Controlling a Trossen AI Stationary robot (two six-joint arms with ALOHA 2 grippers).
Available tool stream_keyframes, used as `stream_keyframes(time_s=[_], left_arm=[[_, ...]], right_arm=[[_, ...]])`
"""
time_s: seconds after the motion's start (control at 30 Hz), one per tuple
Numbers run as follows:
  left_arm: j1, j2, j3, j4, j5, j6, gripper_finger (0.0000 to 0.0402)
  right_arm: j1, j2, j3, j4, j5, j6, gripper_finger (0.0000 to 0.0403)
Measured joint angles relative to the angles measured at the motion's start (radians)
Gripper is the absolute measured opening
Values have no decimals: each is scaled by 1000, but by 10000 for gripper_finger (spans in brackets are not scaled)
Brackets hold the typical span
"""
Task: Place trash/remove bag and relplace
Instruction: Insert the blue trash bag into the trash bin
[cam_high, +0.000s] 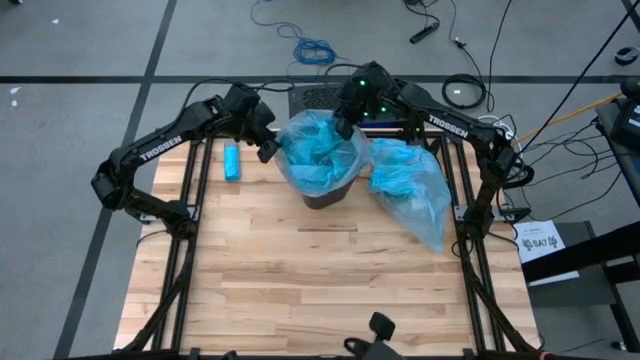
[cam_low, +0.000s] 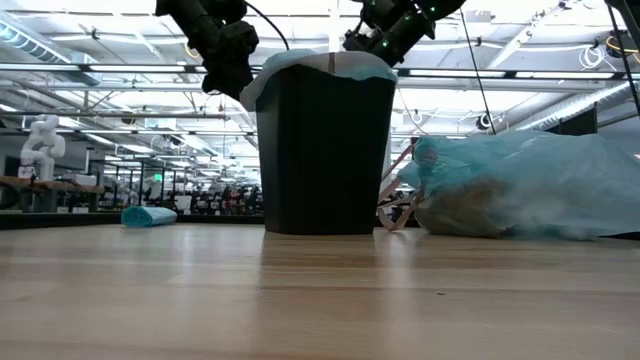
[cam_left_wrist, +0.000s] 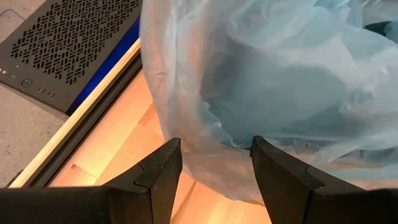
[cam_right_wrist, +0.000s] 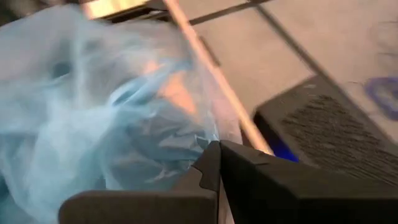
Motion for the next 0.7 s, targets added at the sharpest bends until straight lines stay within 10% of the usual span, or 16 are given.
stream_keyframes(time_s=[0.27, 0.7], left_arm=[[0, 0, 0, 2, -10, 0, 196], [1, 0, 0, -27, -145, -1, 196]], right_arm=[[-51, 7, 0, -8, 80, 90, 0], [-48, 104, 0, -77, -85, 186, 0]])
